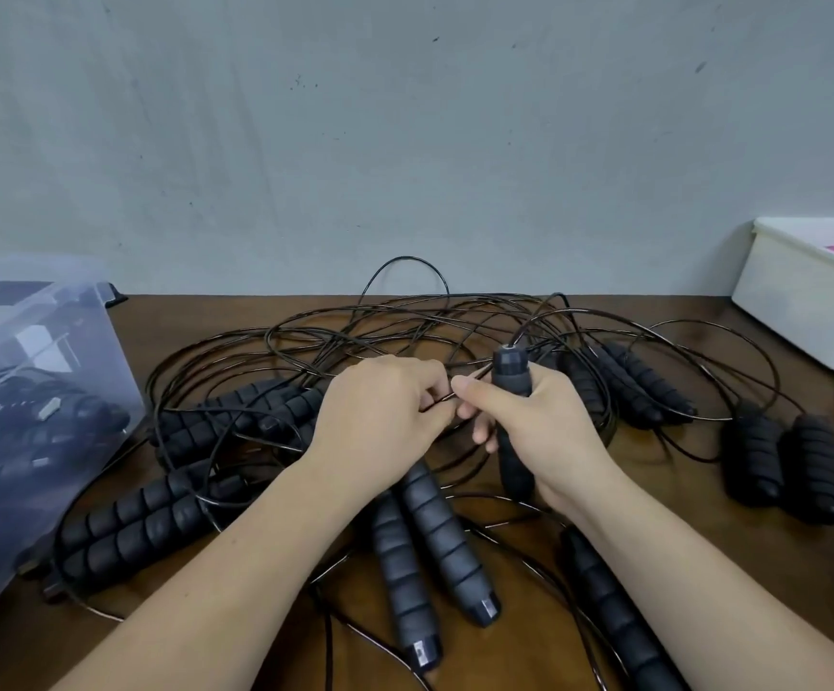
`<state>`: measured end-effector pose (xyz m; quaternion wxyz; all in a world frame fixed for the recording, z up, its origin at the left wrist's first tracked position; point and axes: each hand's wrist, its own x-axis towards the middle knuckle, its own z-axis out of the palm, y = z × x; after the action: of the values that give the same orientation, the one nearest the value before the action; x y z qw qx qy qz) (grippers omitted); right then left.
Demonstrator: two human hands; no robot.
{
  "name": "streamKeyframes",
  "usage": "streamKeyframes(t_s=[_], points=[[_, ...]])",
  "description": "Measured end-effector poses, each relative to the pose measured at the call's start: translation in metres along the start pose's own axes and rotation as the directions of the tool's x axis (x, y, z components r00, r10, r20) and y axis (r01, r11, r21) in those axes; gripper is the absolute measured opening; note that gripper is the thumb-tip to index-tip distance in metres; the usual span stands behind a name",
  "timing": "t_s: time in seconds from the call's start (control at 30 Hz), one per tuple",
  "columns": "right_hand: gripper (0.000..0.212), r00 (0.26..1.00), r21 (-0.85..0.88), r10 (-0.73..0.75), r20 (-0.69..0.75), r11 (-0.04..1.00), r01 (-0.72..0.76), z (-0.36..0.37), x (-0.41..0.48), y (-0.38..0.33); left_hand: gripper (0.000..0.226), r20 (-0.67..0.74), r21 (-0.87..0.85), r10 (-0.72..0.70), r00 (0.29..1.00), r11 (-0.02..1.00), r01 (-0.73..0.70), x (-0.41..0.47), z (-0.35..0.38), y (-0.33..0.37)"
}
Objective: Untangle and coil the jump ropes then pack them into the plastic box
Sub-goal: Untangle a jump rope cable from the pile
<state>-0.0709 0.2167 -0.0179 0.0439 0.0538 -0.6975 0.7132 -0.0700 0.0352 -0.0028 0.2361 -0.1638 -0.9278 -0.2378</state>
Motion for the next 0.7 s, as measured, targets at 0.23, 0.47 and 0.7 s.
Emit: streamKeyframes(t_s=[0.23, 0.47, 0.7], points=[[0.009, 0.987, 0.093, -0.125, -0.099, 0.986, 0.135, -0.002, -0.002, -0.013, 0.019, 0.079, 0.022, -0.074, 0.994, 0.997, 0.072, 0.006, 0.002, -0.008], [0.011, 0.968, 0.242, -0.072, -0.24, 0.961, 0.132, -0.026, 0.003, -0.028, 0.023, 0.099, 0.032, -0.1, 0.99, 0.995, 0.097, 0.009, -0.005, -0.023], [0.009, 0.972, 0.208, -0.078, -0.222, 0.97, 0.125, -0.018, 0.001, -0.024, 0.025, 0.076, -0.146, 0.053, 0.996, 0.988, -0.041, 0.005, -0.002, -0.015]])
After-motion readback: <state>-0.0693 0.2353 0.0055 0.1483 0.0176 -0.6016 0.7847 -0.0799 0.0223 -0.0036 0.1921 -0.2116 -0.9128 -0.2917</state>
